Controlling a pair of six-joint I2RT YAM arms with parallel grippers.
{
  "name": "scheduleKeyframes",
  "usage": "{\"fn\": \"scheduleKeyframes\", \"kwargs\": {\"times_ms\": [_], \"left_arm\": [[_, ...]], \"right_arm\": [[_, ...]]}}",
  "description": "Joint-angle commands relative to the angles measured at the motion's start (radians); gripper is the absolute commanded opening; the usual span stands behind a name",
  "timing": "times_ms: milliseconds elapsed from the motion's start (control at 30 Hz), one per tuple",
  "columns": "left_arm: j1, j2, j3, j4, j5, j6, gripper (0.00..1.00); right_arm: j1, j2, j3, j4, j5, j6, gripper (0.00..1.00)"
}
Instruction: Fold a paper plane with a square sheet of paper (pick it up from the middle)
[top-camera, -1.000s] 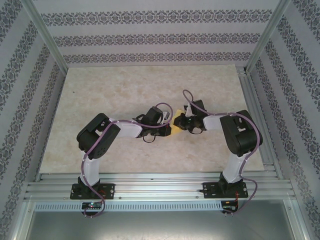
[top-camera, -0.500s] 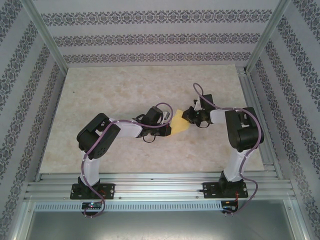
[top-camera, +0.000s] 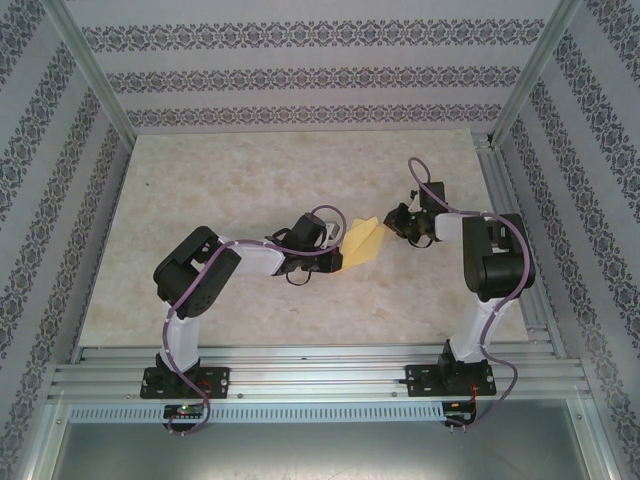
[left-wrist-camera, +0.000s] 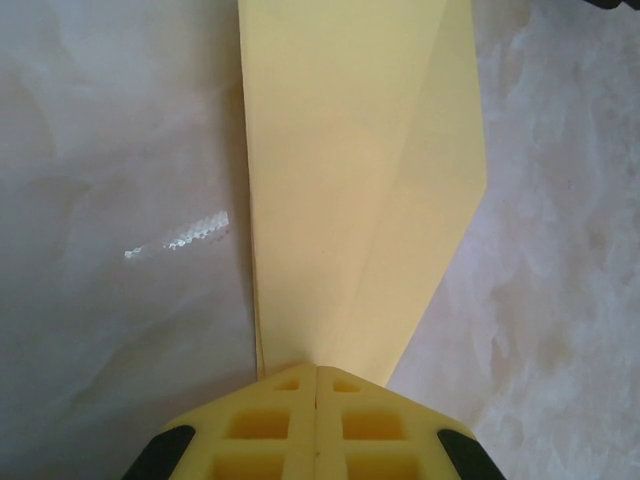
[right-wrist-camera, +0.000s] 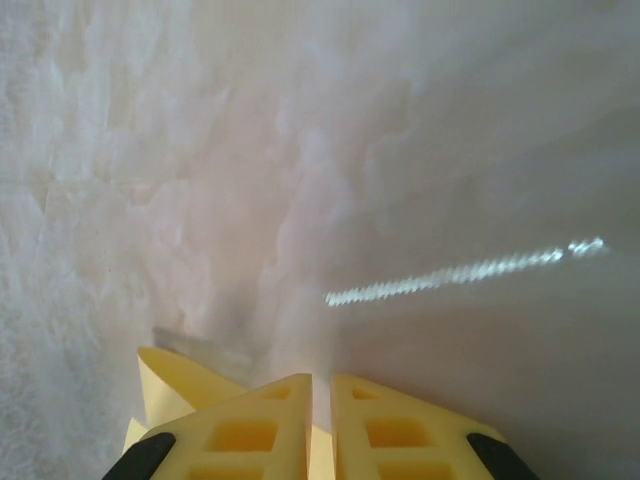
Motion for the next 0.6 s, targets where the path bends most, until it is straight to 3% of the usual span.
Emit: {"fn": "scheduleKeyframes", "kwargs": {"times_ms": [0, 233, 367, 567], "left_arm": [[-0.012, 0.050, -0.039, -0.210, -0.043, 0.030, 0.03], [-0.021, 0.053, -0.021, -0.209, -0.021, 0.057, 0.03], [-0.023, 0.058, -0.013, -0.219, -0.025, 0.065, 0.03], [-0.023, 0.059, -0.010, -0.236, -0.032, 0.067, 0.03]], "right_arm": [[-0.008, -0.079, 0.026, -0.023, 0.042, -0.025, 0.15], [0.115, -0.189, -0.032, -0.017, -0.005, -0.015, 0.16], [0.183, -0.153, -0.053, 0.015, -0.024, 0.025, 0.15], [0.207, -0.042, -0.022, 0.023, -0.074, 0.037, 0.13]]}}
